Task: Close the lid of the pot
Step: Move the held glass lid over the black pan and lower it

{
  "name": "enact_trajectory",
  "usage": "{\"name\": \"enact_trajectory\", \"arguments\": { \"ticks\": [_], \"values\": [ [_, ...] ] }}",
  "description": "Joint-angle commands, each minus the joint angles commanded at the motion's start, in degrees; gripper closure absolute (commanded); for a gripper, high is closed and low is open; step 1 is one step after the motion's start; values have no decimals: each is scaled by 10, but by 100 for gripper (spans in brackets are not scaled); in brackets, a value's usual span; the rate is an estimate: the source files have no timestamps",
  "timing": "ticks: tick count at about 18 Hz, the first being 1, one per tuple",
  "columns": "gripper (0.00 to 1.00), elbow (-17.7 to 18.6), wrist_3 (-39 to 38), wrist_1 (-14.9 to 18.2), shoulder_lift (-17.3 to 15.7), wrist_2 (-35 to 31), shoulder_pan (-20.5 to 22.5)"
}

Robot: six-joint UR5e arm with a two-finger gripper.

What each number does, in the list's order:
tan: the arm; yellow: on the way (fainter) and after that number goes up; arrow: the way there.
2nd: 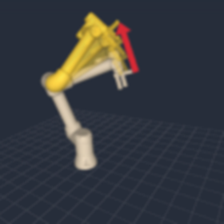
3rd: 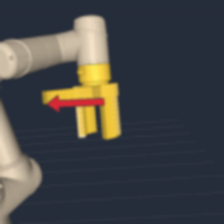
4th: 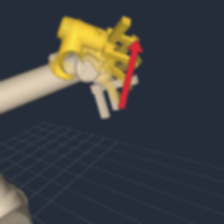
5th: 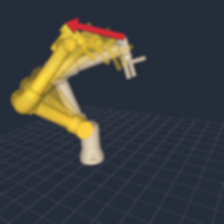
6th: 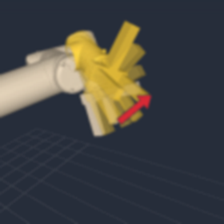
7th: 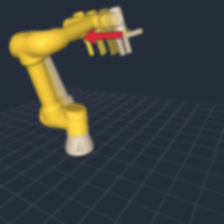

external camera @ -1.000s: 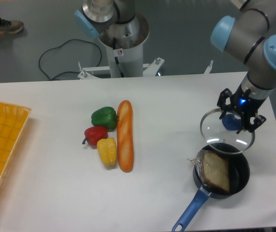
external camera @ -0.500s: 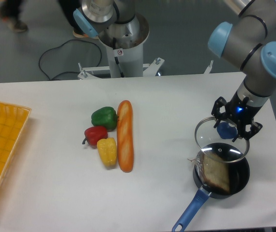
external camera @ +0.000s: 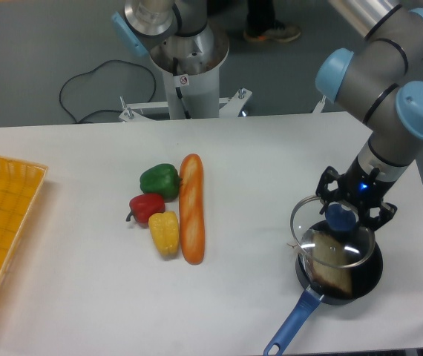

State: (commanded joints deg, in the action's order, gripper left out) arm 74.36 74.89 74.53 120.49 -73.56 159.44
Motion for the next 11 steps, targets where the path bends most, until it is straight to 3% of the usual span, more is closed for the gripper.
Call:
{"name": "enact_trajectory", "arguments": {
  "ticks": [11],
  "values": [
    [60,-11,-3,-4,19,4,-7]
  ]
}}
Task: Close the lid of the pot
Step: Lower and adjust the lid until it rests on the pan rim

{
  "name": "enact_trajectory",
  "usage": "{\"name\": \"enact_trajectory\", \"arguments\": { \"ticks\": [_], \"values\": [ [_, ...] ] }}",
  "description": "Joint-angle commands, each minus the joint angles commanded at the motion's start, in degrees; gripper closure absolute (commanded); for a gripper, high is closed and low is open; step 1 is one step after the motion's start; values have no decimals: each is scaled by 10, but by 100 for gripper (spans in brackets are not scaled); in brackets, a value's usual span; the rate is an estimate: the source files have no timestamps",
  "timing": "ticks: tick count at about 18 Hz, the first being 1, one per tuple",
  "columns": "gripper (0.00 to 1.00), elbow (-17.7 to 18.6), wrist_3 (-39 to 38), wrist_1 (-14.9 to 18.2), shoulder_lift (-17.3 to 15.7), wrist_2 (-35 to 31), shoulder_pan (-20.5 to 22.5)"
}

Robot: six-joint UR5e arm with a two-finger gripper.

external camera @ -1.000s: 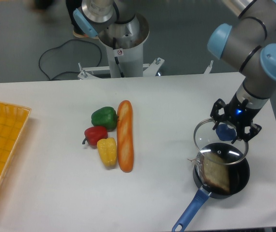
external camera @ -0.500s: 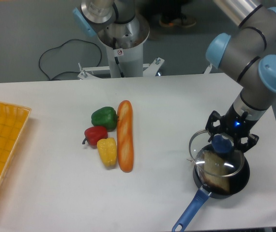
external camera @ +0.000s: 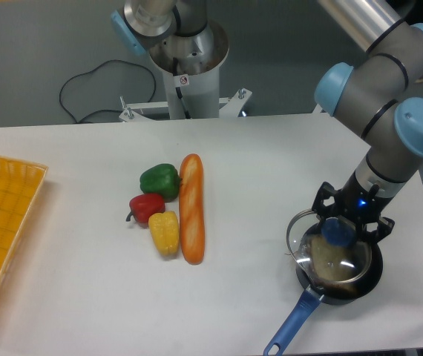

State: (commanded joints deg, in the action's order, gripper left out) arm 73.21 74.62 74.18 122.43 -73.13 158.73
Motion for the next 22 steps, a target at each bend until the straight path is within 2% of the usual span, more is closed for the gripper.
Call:
{"name": "enact_trajectory", "arguments": {
  "ticks": [13,22],
  "values": [
    [60,-1,1,-12,9,1,-2],
    [60,-14,1,-17,21,5,-1]
  ]
}}
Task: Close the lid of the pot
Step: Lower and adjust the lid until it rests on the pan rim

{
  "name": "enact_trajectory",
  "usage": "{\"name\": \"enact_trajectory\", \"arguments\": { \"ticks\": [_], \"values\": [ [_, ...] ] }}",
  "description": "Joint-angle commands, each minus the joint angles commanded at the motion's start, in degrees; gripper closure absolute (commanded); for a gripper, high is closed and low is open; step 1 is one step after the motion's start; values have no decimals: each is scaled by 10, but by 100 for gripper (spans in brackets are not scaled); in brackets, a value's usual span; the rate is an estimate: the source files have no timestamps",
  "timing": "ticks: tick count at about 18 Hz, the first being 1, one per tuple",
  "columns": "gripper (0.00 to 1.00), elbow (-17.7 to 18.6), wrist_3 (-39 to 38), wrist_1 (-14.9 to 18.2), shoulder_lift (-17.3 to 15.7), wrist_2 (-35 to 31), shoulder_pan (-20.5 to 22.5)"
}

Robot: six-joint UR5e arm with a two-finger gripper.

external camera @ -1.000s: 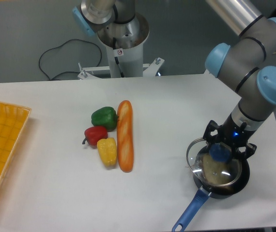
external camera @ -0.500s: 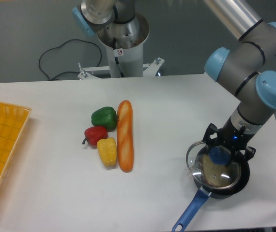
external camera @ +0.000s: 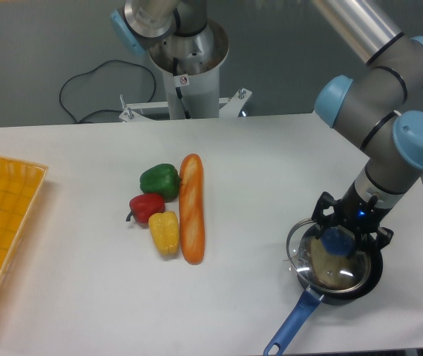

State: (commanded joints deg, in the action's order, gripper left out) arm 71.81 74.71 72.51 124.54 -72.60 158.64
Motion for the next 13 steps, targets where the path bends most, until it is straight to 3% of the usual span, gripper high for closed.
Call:
{"name": "enact_trajectory", "arguments": {
  "ticks": [13],
  "values": [
    [60,-15,2,0,11,17,11]
  ]
}}
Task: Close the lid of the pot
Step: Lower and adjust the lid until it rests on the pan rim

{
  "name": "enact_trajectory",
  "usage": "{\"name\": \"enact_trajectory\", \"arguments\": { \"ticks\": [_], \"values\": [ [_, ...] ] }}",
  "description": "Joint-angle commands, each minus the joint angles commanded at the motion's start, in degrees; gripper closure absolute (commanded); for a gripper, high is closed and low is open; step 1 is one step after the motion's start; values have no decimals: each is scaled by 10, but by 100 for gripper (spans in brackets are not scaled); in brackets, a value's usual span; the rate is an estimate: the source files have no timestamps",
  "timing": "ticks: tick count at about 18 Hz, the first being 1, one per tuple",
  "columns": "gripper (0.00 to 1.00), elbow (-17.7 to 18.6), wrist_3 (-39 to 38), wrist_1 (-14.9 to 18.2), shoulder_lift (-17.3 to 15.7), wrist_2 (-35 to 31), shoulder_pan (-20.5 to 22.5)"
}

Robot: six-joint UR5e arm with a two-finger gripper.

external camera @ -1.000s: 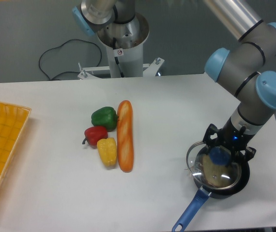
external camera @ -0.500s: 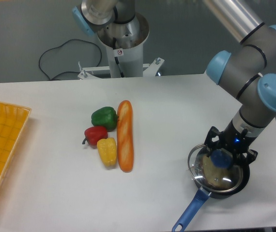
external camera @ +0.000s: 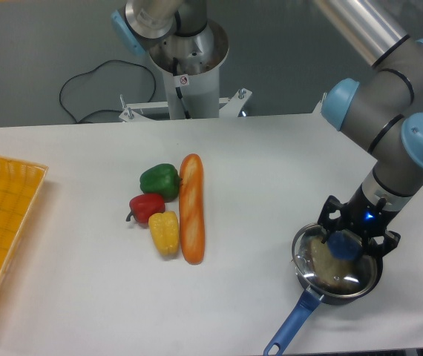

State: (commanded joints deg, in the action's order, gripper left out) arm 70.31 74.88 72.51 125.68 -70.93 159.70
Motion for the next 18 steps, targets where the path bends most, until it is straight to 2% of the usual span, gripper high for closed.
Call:
{"name": "enact_trajectory", "arguments": {
  "ticks": [12,14,18],
  "values": [
    [59,-7,-1,0,7,4,4],
    [59,-7,-1,-9,11,5,4],
    [53,-3,-1,-15,11,5,4]
  ]
}}
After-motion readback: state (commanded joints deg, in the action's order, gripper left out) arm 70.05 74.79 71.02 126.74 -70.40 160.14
